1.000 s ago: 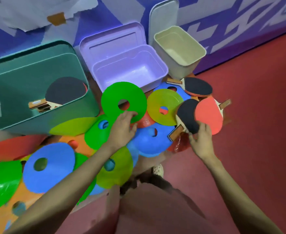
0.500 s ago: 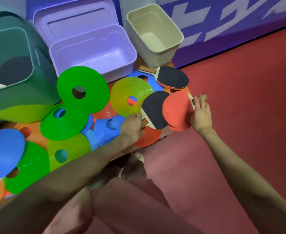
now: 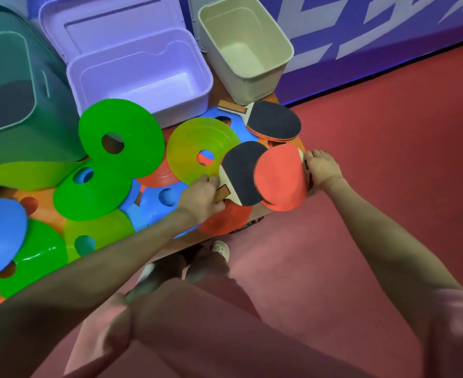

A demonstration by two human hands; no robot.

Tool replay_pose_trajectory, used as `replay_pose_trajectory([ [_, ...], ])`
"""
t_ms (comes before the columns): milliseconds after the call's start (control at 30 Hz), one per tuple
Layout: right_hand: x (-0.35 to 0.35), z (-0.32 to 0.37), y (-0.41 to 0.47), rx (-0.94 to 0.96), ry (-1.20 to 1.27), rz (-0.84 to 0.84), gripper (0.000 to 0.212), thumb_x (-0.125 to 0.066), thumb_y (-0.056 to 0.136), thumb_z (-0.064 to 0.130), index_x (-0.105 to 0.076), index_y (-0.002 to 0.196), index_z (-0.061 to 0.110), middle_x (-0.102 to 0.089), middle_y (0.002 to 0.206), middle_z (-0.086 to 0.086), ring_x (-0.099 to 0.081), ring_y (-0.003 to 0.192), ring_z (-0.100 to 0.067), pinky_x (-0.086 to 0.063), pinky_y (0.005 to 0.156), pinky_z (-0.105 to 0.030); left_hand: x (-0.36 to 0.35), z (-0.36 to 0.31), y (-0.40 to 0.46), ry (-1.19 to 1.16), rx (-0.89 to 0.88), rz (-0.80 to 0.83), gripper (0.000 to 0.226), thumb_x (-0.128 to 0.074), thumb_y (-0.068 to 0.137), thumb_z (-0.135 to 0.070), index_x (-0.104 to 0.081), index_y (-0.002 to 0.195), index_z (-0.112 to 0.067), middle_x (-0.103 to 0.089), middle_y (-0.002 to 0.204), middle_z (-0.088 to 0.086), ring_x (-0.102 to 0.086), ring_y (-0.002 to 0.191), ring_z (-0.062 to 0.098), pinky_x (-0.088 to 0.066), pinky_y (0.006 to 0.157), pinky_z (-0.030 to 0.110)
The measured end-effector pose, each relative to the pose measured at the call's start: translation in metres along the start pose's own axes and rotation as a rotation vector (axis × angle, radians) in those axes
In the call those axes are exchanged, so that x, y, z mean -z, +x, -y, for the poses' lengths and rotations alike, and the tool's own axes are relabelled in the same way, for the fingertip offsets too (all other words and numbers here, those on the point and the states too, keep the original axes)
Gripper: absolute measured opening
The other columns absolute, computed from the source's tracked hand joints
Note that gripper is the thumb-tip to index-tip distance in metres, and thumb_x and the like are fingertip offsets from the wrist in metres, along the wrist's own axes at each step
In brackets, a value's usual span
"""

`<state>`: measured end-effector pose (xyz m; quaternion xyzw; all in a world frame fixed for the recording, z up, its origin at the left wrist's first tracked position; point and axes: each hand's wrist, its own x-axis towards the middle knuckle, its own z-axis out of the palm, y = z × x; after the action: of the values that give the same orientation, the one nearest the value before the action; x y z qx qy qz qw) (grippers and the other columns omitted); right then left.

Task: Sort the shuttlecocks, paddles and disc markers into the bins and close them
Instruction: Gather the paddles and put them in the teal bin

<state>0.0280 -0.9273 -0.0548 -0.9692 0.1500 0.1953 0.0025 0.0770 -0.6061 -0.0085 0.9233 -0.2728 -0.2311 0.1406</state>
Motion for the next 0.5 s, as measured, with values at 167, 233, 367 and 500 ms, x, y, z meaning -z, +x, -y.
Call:
replay_pose_trajectory([
  [167,0.005,-0.006,-0.023,0.028,0.095,0.008,0.055,-0.071,0.07,-0.001,-0.043,0.118,-0.006,-0.042,0.131,-0.029,-0.018,0.141,-0.042,-0.013,0.118,-0.044,0.019,0.013,-0.011,-0.205,-0.044,-0.052,0.03,-0.064,0.084,-0.014,-0.044,0.102,-0.003,-0.058,0.076,0.013,-0.056,0.071,0.039,-0.032,0.056,0.037],
  [233,0.007,-0.002,-0.034,0.028,0.186,-0.048,0.046,-0.065,0.072,-0.007,-0.045,0.113,-0.005,-0.039,0.133,-0.032,-0.018,0.141,-0.043,-0.017,0.117,-0.045,0.026,0.022,-0.023,-0.28,-0.057,-0.099,0.029,-0.065,0.084,-0.016,-0.044,0.1,-0.004,-0.053,0.07,0.006,-0.049,0.063,0.031,-0.027,0.054,0.035],
  [367,0.02,0.02,-0.055,0.032,0.405,-0.18,0.034,-0.057,0.073,-0.008,-0.046,0.103,0.003,-0.046,0.11,-0.018,-0.044,0.107,-0.034,-0.042,0.089,-0.039,0.037,0.048,-0.052,-0.377,-0.036,-0.223,0.032,-0.054,0.075,-0.021,-0.046,0.101,-0.006,-0.052,0.073,0.001,-0.042,0.059,0.022,-0.03,0.054,0.031],
  [500,0.034,0.054,-0.061,0.108,0.467,-0.271,0.015,-0.042,0.086,0.005,-0.046,0.1,0.009,-0.05,0.097,-0.007,-0.044,0.087,-0.029,-0.037,0.078,-0.04,0.052,0.08,-0.076,-0.472,-0.001,-0.364,0.03,-0.056,0.07,-0.022,-0.045,0.098,-0.023,-0.055,0.075,0.001,-0.039,0.059,0.012,-0.033,0.054,0.02],
])
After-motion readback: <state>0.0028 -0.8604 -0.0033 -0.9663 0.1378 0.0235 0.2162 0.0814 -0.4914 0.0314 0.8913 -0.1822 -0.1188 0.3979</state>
